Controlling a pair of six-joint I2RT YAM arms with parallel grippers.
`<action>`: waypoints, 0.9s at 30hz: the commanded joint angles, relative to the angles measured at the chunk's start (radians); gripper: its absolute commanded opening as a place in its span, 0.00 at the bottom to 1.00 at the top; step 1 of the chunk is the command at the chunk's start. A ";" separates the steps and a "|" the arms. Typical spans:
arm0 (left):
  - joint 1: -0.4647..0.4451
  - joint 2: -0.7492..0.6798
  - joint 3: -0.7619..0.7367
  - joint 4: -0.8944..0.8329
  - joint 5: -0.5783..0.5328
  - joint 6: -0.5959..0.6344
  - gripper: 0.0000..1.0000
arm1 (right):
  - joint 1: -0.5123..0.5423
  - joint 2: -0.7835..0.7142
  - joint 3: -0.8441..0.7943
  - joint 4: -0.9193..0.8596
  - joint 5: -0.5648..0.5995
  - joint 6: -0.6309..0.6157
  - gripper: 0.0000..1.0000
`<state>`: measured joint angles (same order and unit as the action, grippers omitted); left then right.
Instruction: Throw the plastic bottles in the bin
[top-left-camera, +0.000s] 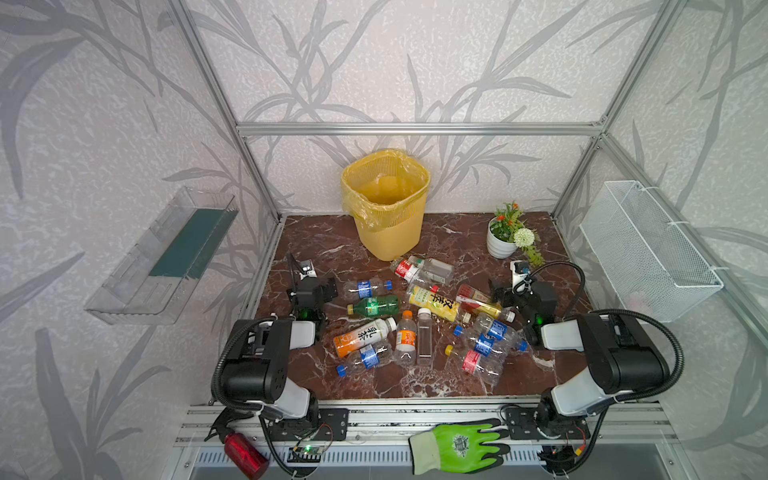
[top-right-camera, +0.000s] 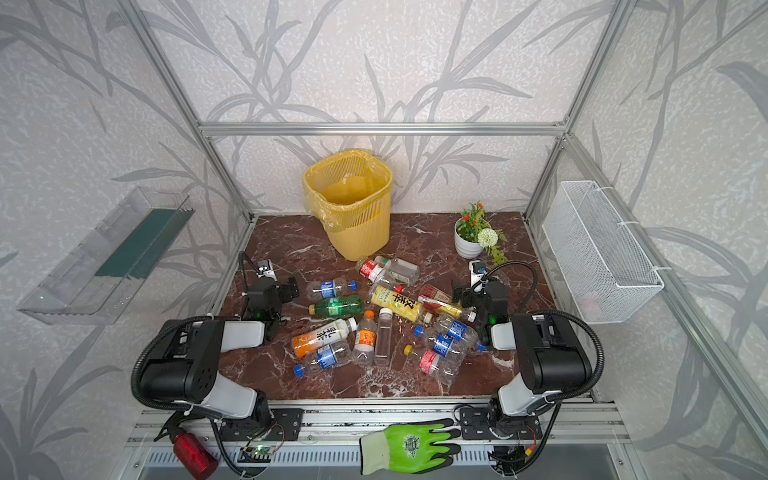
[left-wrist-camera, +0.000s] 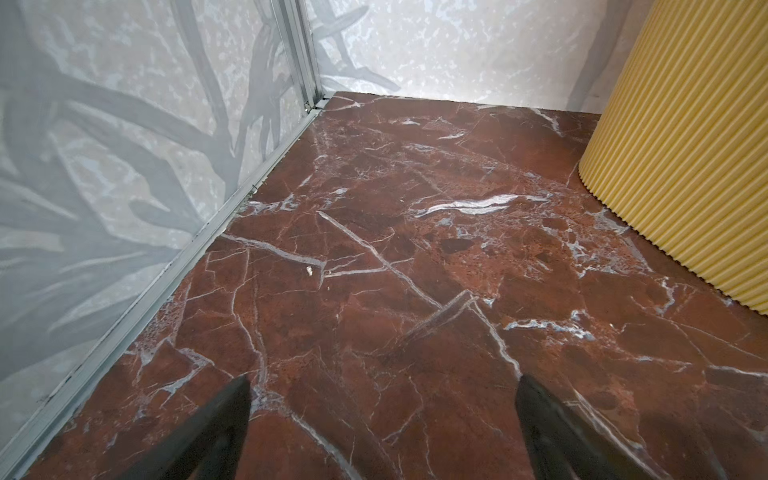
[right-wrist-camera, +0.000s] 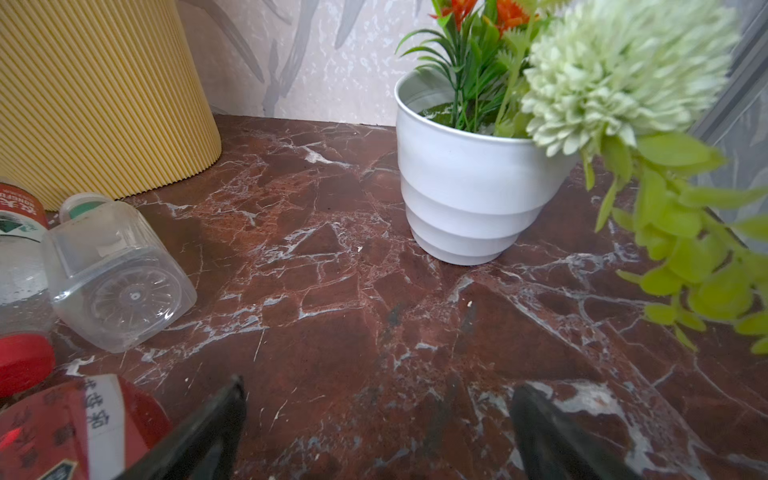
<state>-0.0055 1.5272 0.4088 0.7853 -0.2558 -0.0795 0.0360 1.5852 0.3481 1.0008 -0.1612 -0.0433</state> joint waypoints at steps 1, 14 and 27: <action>0.001 -0.007 0.002 0.009 0.002 0.003 0.99 | 0.005 0.002 0.019 -0.003 0.019 -0.015 0.99; 0.001 -0.006 0.003 0.008 0.003 0.004 0.99 | 0.007 0.004 0.022 -0.008 0.017 -0.017 0.99; 0.001 -0.022 0.015 -0.009 -0.018 -0.006 0.99 | 0.005 -0.021 0.020 -0.019 0.023 -0.012 0.98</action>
<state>-0.0055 1.5272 0.4088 0.7845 -0.2577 -0.0803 0.0387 1.5848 0.3489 0.9882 -0.1562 -0.0540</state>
